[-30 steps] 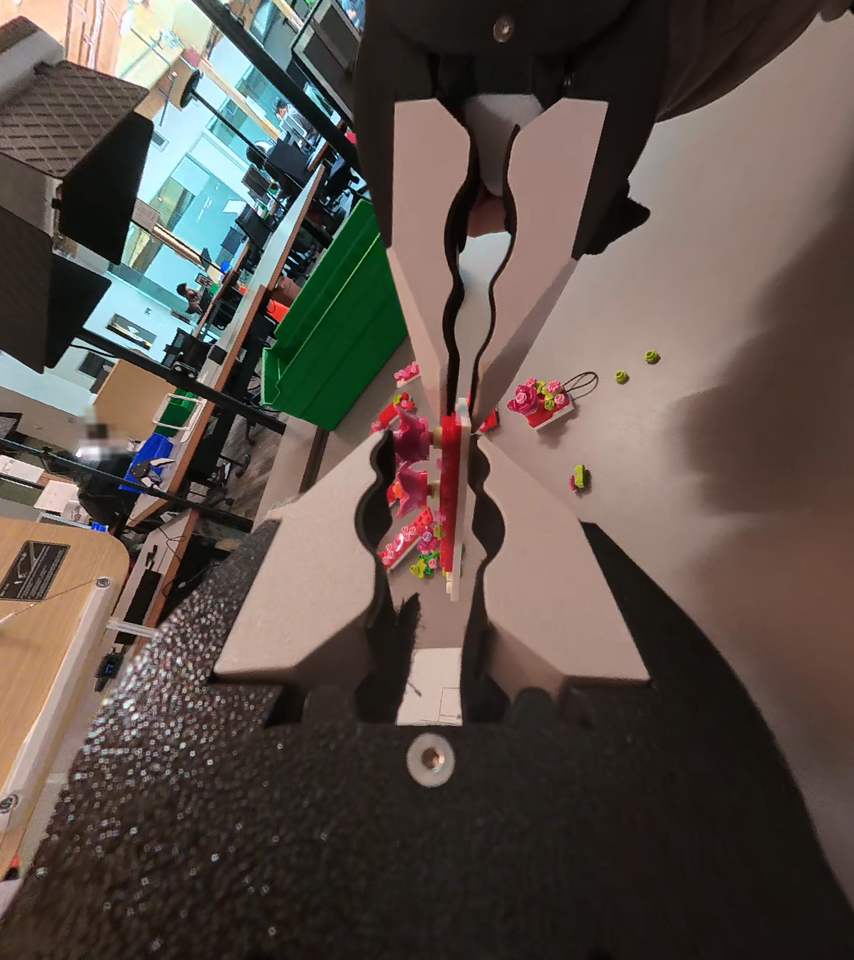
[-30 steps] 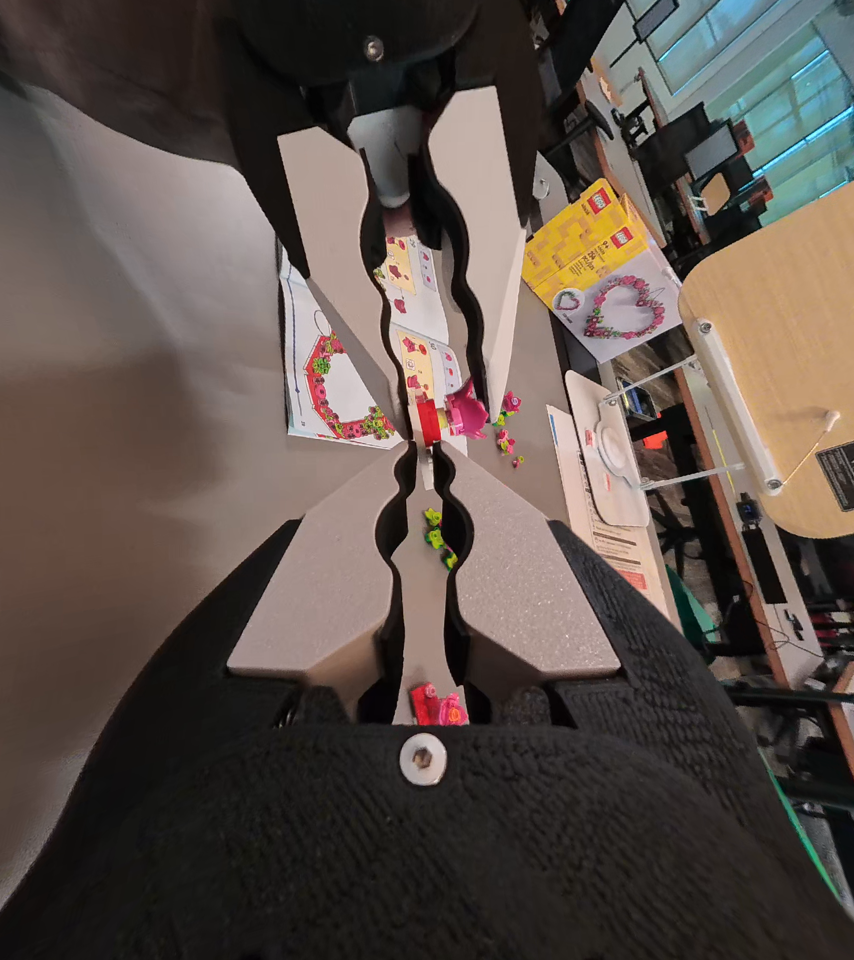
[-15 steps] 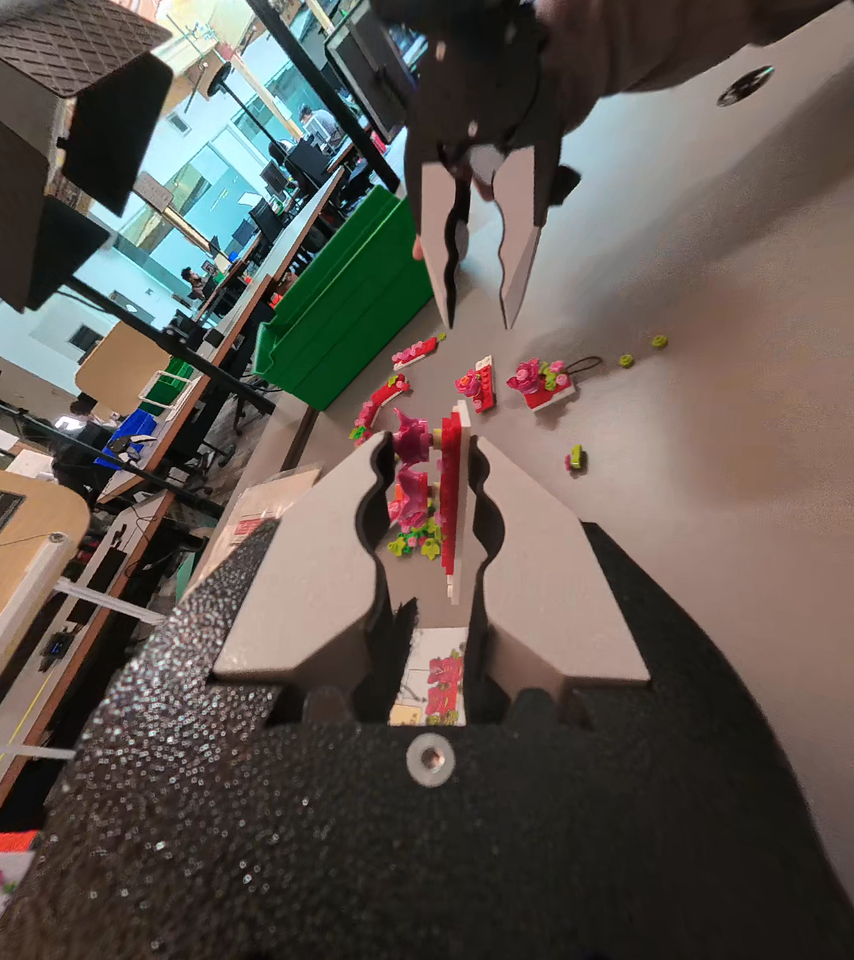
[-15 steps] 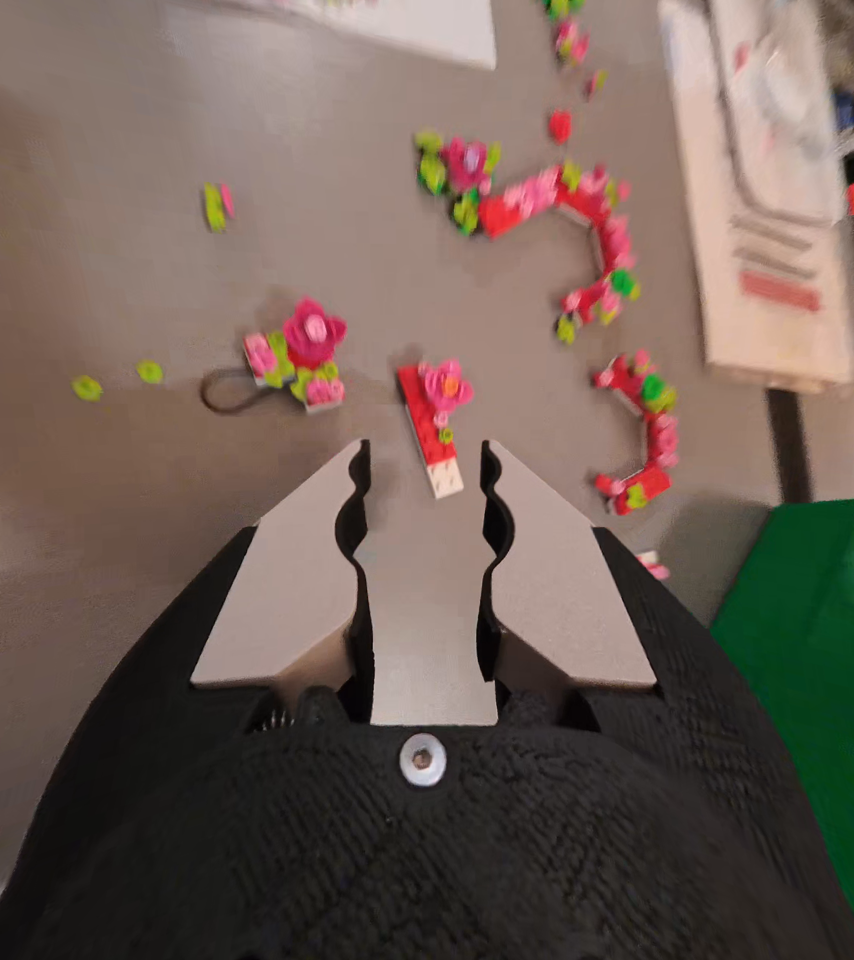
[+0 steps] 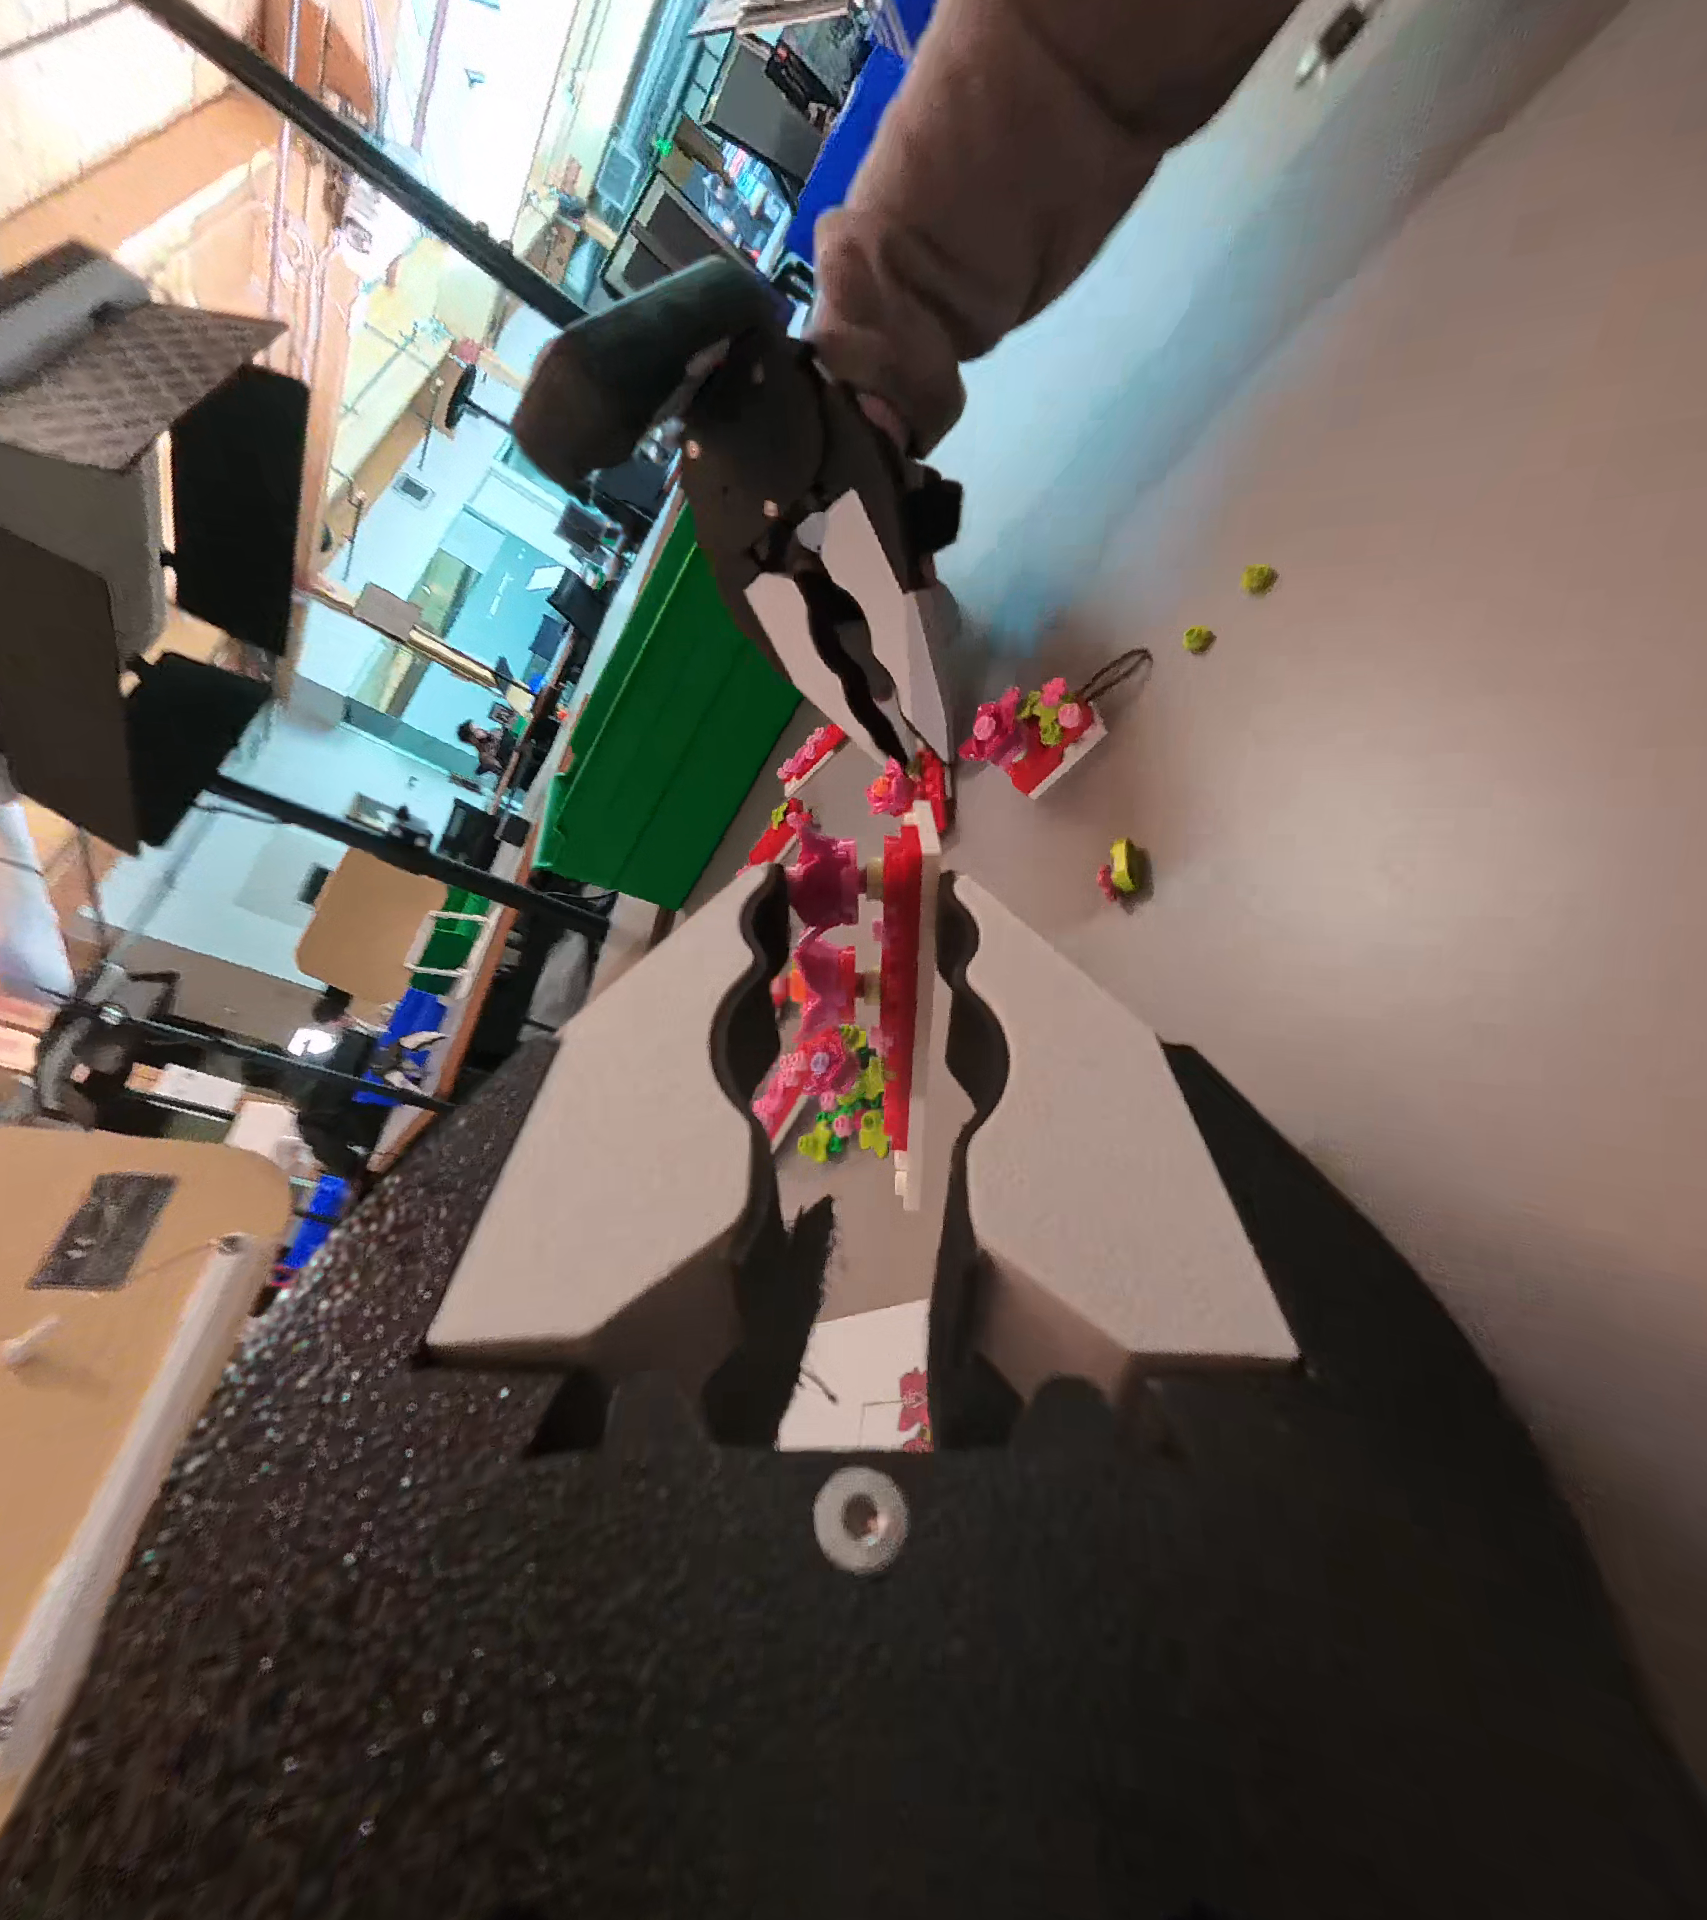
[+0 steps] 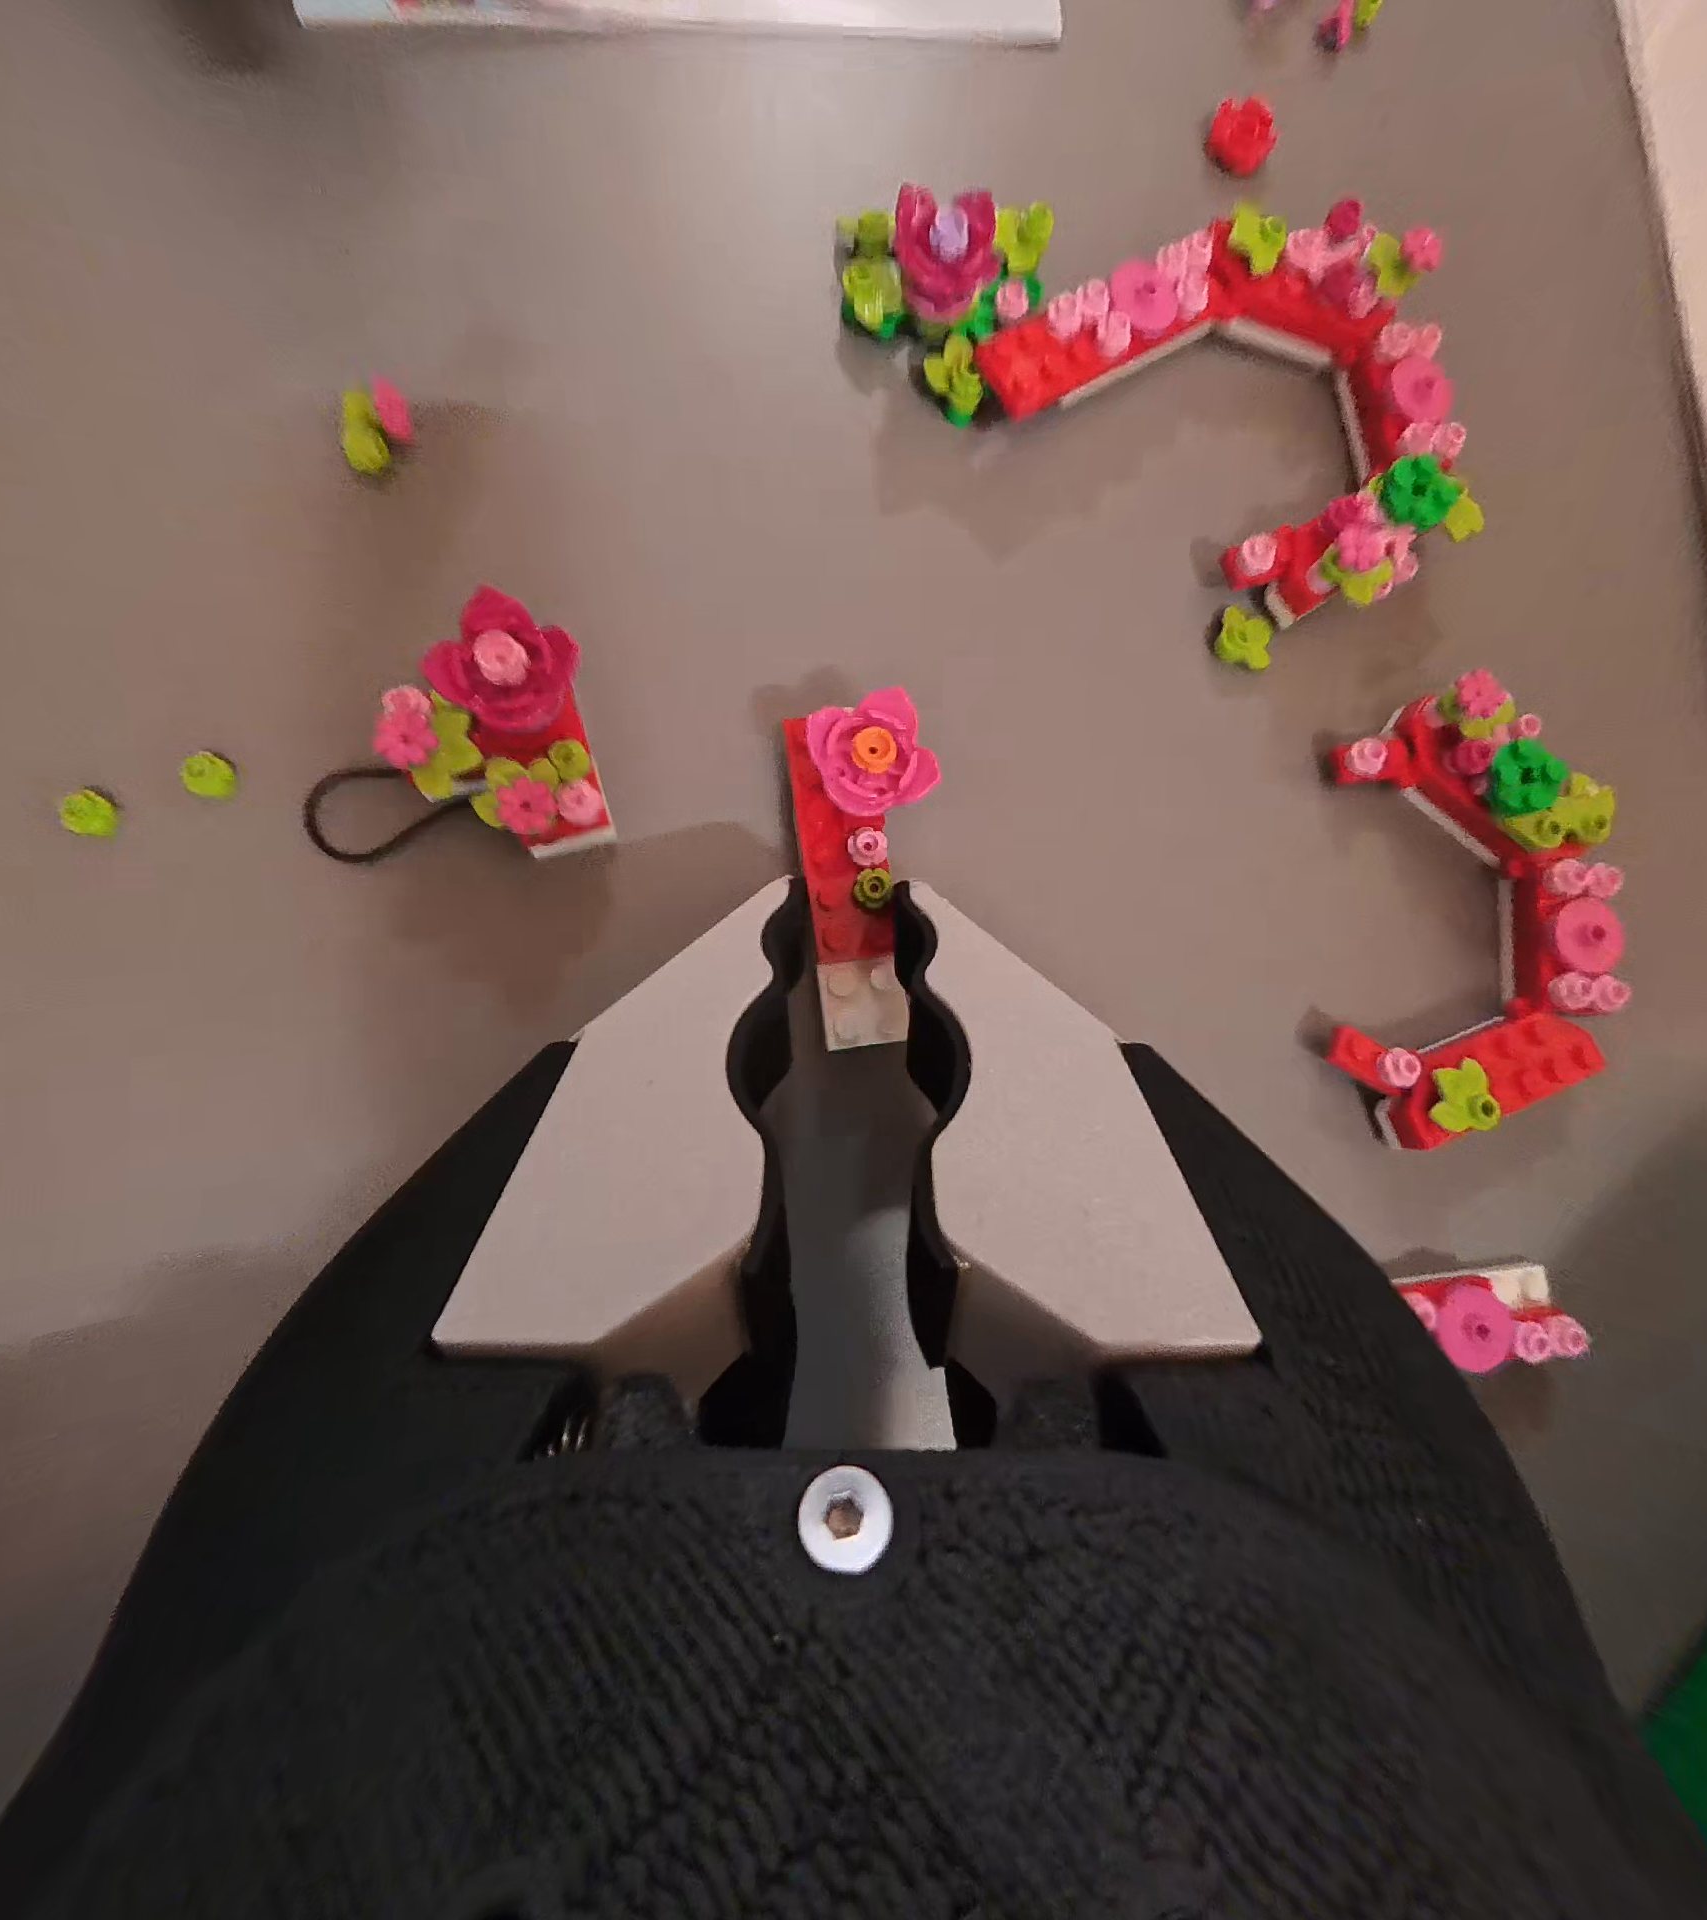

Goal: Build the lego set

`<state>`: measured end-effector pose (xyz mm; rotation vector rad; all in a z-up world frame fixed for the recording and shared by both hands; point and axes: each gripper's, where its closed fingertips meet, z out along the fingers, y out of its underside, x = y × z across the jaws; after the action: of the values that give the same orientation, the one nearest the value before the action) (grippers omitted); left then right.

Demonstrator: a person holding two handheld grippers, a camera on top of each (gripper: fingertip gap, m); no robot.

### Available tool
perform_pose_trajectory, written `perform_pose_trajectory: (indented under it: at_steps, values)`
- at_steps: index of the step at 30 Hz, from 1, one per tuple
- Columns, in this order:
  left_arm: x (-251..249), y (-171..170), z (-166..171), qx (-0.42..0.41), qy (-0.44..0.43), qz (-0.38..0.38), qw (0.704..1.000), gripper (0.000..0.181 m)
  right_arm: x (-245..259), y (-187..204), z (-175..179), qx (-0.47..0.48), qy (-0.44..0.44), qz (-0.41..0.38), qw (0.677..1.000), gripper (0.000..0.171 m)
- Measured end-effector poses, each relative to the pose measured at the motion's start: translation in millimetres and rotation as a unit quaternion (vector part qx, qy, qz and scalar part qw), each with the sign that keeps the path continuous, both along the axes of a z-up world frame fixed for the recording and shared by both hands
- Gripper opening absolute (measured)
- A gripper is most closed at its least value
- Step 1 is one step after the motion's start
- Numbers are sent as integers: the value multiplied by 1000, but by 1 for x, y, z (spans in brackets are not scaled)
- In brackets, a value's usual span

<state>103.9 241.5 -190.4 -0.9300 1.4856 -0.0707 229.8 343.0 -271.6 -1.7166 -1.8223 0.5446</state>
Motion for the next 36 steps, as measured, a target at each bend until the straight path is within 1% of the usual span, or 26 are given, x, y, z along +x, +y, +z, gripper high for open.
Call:
perform_pose_trajectory:
  at_steps: [1,3,5,6,8,11,15,18,27,31,36]
  values:
    - [1,-2,-4,15,12,-5,1000,26,-4,-4,9,0,16,2,1000,15]
    - [2,-8,-14,38,41,-15,998,25,-22,-25,38,-19,73,20,997,15]
    - [4,-15,-24,58,60,-33,996,26,-41,-58,59,-38,113,55,991,15]
    - [6,-19,-27,64,64,-44,995,26,-51,-76,64,-46,124,73,988,15]
    - [10,-26,-31,68,64,-64,994,26,-65,-107,65,-71,133,103,983,15]
    - [15,-39,-29,70,47,-98,992,25,-75,-130,53,-96,122,114,981,15]
    - [18,-53,-29,82,39,-127,988,25,-80,-143,43,-141,116,113,977,15]
    - [19,-58,-30,78,38,-138,987,25,-81,-151,37,-156,99,114,976,15]
    - [20,-67,-48,63,75,-172,980,25,-83,-160,19,-197,44,110,973,15]
    - [22,-68,-52,60,83,-180,978,26,-82,-162,11,-198,24,110,974,15]
    - [22,-69,-55,61,88,-187,976,26,-81,-164,9,-180,11,114,977,15]
